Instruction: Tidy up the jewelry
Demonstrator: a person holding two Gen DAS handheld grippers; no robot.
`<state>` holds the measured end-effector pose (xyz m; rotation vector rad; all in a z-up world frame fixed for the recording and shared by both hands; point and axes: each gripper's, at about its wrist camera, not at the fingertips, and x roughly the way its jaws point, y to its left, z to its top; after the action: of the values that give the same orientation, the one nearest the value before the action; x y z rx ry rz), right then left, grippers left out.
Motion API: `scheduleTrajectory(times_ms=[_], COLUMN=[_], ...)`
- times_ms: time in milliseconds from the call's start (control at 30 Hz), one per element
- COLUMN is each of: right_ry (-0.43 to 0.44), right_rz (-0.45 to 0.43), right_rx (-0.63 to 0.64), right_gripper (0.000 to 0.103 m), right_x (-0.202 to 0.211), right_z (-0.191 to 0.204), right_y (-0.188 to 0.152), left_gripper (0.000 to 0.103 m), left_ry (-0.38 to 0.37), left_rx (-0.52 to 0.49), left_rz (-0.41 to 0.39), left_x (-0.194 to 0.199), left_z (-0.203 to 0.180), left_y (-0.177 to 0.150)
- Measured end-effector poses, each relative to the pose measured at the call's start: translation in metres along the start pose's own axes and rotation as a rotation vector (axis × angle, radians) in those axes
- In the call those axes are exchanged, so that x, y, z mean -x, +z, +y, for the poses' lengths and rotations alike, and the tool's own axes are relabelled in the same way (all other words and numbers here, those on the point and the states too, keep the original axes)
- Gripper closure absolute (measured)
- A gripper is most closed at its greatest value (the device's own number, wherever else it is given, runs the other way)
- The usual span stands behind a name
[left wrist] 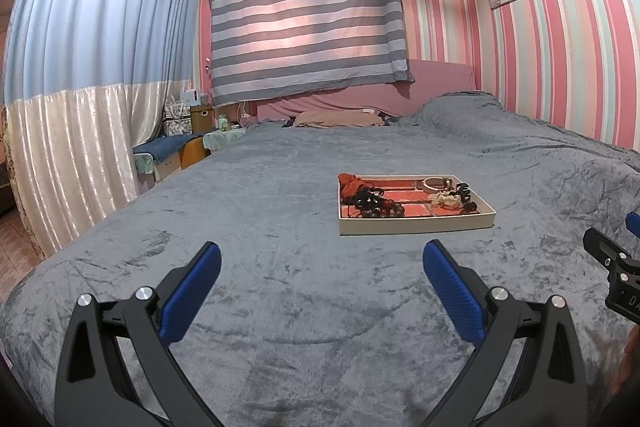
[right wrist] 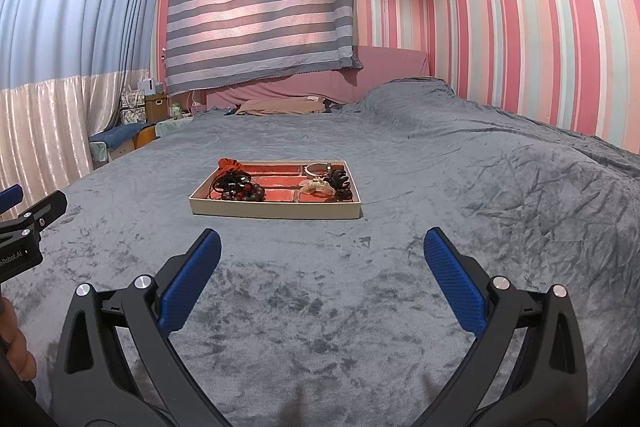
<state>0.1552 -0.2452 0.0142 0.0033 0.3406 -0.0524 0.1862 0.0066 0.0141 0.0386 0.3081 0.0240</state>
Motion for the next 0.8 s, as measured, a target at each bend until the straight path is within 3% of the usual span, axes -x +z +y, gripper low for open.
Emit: scheduleTrajectory(times_ms=[800], right_ry=[0.001], right_rz=[0.004], right_rx=[0.002], right_gripper=[0.004], right_x=[-0.0013], right_z=[0.0009], right_y=[-0.0006], left_gripper=[0.004], left_ry=[0.000], left_rx=[0.004], left_rz=[0.005], left_x=[0.0012], left_z=[-0.0023], left_y=[0.0005])
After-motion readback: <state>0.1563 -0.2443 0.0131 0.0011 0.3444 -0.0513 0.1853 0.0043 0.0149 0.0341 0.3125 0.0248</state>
